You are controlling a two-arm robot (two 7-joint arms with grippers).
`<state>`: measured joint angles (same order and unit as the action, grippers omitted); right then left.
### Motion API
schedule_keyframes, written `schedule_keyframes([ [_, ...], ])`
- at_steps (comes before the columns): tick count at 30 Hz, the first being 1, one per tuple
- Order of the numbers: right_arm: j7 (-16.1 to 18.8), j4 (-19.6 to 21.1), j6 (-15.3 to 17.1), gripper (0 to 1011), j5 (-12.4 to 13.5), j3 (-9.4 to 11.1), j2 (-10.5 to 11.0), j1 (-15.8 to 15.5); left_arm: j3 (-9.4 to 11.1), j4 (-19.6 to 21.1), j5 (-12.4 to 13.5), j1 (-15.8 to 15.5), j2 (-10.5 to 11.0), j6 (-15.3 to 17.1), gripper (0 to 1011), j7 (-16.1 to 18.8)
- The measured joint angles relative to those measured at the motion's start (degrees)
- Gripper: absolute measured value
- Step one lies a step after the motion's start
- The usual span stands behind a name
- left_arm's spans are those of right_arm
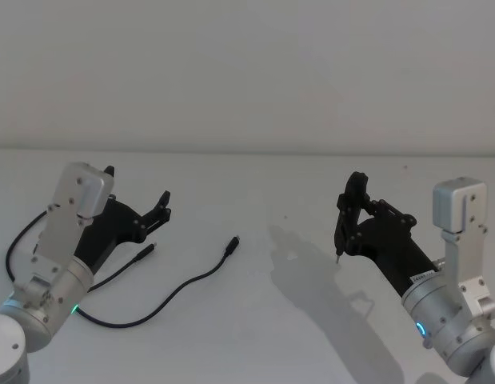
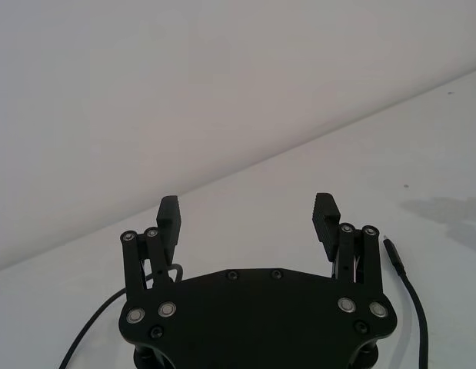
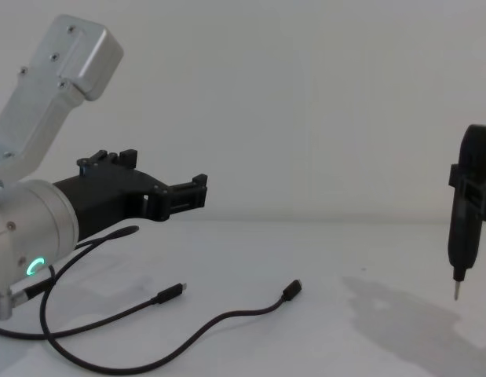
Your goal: Pick up the data cable with the one hand.
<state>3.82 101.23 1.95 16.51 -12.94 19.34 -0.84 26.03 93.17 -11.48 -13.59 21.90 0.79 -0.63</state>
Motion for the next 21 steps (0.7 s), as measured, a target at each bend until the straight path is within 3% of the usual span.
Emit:
schedule_keyframes([
  [21, 0.00, 0.00, 0.00, 275, -0.05, 0.00, 0.00, 0.00, 0.00, 0.00, 0.00, 0.00, 0.00, 0.00, 1001, 0.00],
])
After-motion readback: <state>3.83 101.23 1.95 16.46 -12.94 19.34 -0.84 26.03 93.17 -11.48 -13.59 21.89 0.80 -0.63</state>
